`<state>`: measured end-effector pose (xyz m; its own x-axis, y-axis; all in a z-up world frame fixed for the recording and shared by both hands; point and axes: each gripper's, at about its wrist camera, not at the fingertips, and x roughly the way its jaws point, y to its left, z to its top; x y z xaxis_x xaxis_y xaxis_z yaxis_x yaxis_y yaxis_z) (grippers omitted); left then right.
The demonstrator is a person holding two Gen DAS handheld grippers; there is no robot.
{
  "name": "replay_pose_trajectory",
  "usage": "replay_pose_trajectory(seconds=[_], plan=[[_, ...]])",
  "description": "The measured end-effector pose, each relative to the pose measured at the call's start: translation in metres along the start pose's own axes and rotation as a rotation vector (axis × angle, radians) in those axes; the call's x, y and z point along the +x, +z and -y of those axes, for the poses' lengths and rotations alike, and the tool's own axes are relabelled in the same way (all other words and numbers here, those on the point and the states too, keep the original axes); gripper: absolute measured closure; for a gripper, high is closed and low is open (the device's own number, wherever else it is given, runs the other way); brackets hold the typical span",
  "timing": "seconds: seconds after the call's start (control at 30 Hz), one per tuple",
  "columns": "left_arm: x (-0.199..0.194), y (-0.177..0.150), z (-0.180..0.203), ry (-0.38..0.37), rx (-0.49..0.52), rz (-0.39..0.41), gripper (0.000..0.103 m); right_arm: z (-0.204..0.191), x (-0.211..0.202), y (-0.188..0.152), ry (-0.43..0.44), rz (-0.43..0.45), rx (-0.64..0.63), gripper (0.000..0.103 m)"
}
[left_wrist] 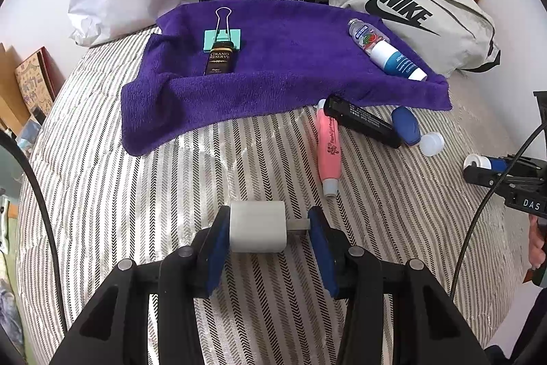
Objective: Organize rigid objects
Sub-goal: 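Carry the charger and cylinder onto the purple towel and release both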
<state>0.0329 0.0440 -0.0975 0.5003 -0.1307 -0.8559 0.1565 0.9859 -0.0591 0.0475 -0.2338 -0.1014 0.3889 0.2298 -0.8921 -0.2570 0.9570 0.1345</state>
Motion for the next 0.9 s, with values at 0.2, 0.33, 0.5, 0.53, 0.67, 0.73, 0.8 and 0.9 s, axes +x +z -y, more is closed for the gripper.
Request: replay_pose_trajectory(seconds=[0.2, 0.33, 0.5, 0.53, 0.67, 0.73, 0.8, 0.9], plan=[[0.001, 0.0, 0.006, 0.032, 0.028, 0.012, 0.062, -0.002, -0.001, 0.0, 0.002, 0.006, -0.003, 0.062], [-0.004, 0.001, 0.0, 0.023, 0.011, 0.018, 0.062, 0.0, -0.008, 0.002, 0.01, 0.022, 0.002, 0.062], [-0.013, 0.005, -0.009, 0.002, -0.016, 0.032, 0.062, 0.002, -0.014, 0.01, 0.037, 0.044, 0.012, 0.062], [-0.015, 0.007, -0.01, 0.004, -0.017, 0.036, 0.062, 0.002, -0.014, 0.011, 0.043, 0.047, 0.013, 0.062], [-0.021, 0.013, -0.013, 0.016, -0.02, 0.052, 0.062, 0.001, -0.017, 0.018, 0.054, 0.058, 0.007, 0.062], [-0.023, 0.017, -0.014, 0.009, -0.022, 0.059, 0.062, 0.0, -0.019, 0.023, 0.058, 0.062, 0.002, 0.062], [-0.025, 0.022, -0.014, 0.003, -0.022, 0.067, 0.062, 0.0, -0.02, 0.026, 0.062, 0.064, -0.002, 0.062], [-0.026, 0.029, -0.015, 0.003, -0.022, 0.078, 0.062, -0.002, -0.021, 0.034, 0.069, 0.07, -0.011, 0.062]])
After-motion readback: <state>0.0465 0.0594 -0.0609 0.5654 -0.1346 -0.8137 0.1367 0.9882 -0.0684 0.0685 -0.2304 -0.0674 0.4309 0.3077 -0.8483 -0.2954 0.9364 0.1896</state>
